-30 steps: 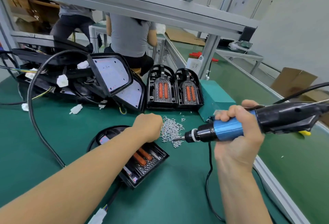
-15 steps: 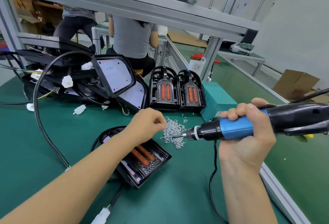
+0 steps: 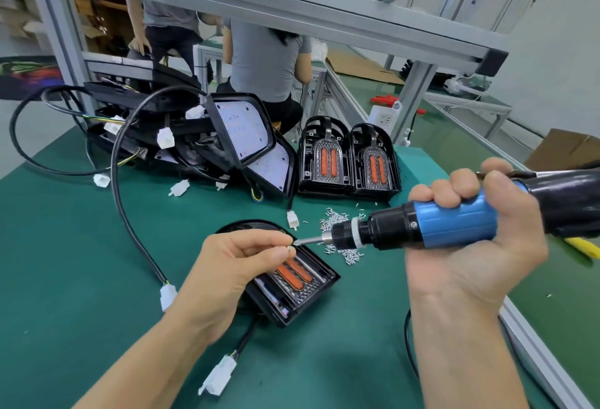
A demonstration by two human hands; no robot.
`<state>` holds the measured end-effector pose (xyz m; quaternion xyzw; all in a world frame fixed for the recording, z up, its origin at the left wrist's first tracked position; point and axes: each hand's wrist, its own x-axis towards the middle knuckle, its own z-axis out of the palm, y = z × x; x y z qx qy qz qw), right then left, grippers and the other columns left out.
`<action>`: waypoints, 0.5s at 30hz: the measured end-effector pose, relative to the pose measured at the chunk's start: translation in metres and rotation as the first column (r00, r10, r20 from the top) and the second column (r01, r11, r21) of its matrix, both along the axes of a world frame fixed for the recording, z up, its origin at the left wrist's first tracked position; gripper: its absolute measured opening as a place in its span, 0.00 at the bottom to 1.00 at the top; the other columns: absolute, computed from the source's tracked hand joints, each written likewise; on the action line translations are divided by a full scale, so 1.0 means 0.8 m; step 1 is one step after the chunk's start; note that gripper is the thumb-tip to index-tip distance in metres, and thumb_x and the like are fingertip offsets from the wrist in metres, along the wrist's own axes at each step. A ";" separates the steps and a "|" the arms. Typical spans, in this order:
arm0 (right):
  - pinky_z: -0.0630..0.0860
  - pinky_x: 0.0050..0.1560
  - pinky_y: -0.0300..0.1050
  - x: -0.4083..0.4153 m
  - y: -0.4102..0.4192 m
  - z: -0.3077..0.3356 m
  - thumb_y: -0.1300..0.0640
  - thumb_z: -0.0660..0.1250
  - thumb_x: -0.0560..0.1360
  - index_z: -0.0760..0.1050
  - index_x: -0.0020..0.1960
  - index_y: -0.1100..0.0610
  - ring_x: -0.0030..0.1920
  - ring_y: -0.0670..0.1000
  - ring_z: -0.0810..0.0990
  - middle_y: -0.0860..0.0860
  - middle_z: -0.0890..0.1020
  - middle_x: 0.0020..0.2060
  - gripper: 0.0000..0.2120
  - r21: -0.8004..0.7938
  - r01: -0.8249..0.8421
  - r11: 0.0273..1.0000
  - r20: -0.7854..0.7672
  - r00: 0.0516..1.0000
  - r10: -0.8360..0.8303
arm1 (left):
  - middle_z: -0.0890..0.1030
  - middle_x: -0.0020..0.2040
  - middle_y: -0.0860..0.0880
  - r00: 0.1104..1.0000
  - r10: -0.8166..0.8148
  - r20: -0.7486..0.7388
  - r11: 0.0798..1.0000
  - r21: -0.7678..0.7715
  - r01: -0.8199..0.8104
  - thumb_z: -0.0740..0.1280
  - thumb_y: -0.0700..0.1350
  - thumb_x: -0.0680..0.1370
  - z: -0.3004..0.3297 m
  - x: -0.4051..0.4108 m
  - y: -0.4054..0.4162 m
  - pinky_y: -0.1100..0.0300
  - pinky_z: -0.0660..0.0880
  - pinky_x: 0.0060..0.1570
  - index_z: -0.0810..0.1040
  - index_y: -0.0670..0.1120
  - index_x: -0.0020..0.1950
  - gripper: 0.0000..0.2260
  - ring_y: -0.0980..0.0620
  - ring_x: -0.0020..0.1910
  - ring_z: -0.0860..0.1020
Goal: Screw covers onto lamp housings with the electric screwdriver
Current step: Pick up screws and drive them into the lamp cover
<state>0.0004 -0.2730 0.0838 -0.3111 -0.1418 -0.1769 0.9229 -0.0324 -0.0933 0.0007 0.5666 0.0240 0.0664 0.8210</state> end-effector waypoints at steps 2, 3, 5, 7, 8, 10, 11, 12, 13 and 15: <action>0.72 0.35 0.39 -0.004 0.007 0.000 0.60 0.60 0.68 0.71 0.42 0.53 0.27 0.46 0.70 0.46 0.72 0.28 0.04 -0.011 -0.024 1.000 0.008 1.000 0.024 | 0.85 0.38 0.42 1.000 0.006 0.006 1.000 0.003 -0.006 0.74 0.43 0.59 0.000 -0.005 0.003 0.68 0.76 0.38 0.86 0.45 0.40 0.11 0.55 0.37 0.82; 0.73 0.35 0.39 -0.005 0.010 0.000 0.60 0.60 0.68 0.71 0.43 0.53 0.27 0.46 0.71 0.46 0.72 0.28 0.05 -0.017 -0.031 0.999 0.012 0.999 0.031 | 0.85 0.38 0.42 1.000 0.007 0.009 1.000 0.006 -0.007 0.74 0.44 0.59 0.000 -0.007 0.004 0.67 0.77 0.38 0.86 0.45 0.40 0.11 0.55 0.37 0.81; 0.72 0.35 0.40 -0.008 0.015 -0.001 0.60 0.60 0.68 0.71 0.43 0.53 0.27 0.46 0.70 0.47 0.71 0.27 0.05 -0.029 -0.031 0.999 0.014 0.999 0.032 | 0.85 0.39 0.43 1.000 0.004 0.011 1.000 0.001 -0.004 0.74 0.45 0.59 0.000 -0.011 0.005 0.67 0.77 0.38 0.86 0.45 0.41 0.12 0.55 0.37 0.81; 0.72 0.35 0.39 -0.009 0.018 -0.001 0.60 0.60 0.68 0.71 0.43 0.53 0.27 0.46 0.70 0.47 0.72 0.27 0.05 -0.040 -0.029 0.999 0.016 0.999 0.029 | 0.85 0.39 0.43 1.000 0.008 0.009 1.000 -0.006 -0.008 0.75 0.46 0.58 -0.001 -0.013 0.006 0.67 0.77 0.39 0.86 0.46 0.41 0.13 0.54 0.38 0.81; 0.73 0.35 0.39 -0.010 0.019 -0.001 0.60 0.60 0.68 0.71 0.43 0.53 0.26 0.46 0.71 0.47 0.72 0.27 0.05 -0.043 -0.030 0.999 0.017 0.999 0.030 | 0.85 0.39 0.43 1.000 0.013 0.006 1.000 -0.012 -0.012 0.75 0.46 0.58 -0.002 -0.013 0.007 0.67 0.77 0.39 0.86 0.46 0.41 0.13 0.54 0.38 0.81; 0.73 0.35 0.39 -0.010 0.022 -0.001 0.61 0.60 0.68 0.71 0.43 0.53 0.26 0.46 0.71 0.47 0.72 0.28 0.05 -0.047 -0.035 0.998 0.018 0.999 0.035 | 0.85 0.39 0.44 1.000 0.022 -0.001 0.999 -0.033 -0.022 0.75 0.47 0.57 -0.003 -0.014 0.010 0.66 0.77 0.40 0.86 0.46 0.40 0.13 0.54 0.38 0.81; 0.73 0.35 0.39 -0.010 0.022 -0.001 0.61 0.60 0.68 0.71 0.43 0.53 0.26 0.46 0.71 0.47 0.72 0.28 0.05 -0.049 -0.037 0.998 0.021 0.999 0.038 | 0.85 0.39 0.44 1.000 0.023 -0.002 0.999 -0.041 -0.024 0.75 0.47 0.58 -0.004 -0.014 0.010 0.66 0.77 0.40 0.86 0.47 0.40 0.13 0.53 0.39 0.81; 0.73 0.35 0.39 -0.009 0.023 -0.001 0.61 0.60 0.68 0.71 0.43 0.53 0.26 0.46 0.71 0.47 0.72 0.28 0.05 -0.053 -0.040 0.998 0.026 0.999 0.042 | 0.85 0.39 0.44 1.000 0.023 0.001 0.999 -0.039 -0.023 0.74 0.46 0.58 -0.004 -0.014 0.010 0.67 0.77 0.40 0.86 0.47 0.40 0.12 0.54 0.39 0.81; 0.73 0.36 0.38 -0.009 0.023 -0.001 0.61 0.60 0.69 0.71 0.43 0.54 0.26 0.46 0.71 0.47 0.72 0.28 0.05 -0.060 -0.045 0.997 0.033 0.998 0.047 | 0.85 0.39 0.44 1.000 0.023 0.010 0.999 -0.029 -0.023 0.74 0.45 0.59 -0.003 -0.015 0.010 0.67 0.77 0.40 0.86 0.47 0.40 0.11 0.54 0.39 0.81; 0.72 0.36 0.39 -0.008 0.023 -0.001 0.61 0.60 0.69 0.71 0.43 0.54 0.27 0.46 0.71 0.48 0.73 0.29 0.05 -0.090 -0.066 0.994 0.045 0.996 0.071 | 0.85 0.38 0.45 0.999 0.038 0.036 0.999 0.022 -0.039 0.73 0.43 0.62 -0.002 -0.016 0.011 0.69 0.76 0.40 0.87 0.47 0.40 0.08 0.56 0.38 0.82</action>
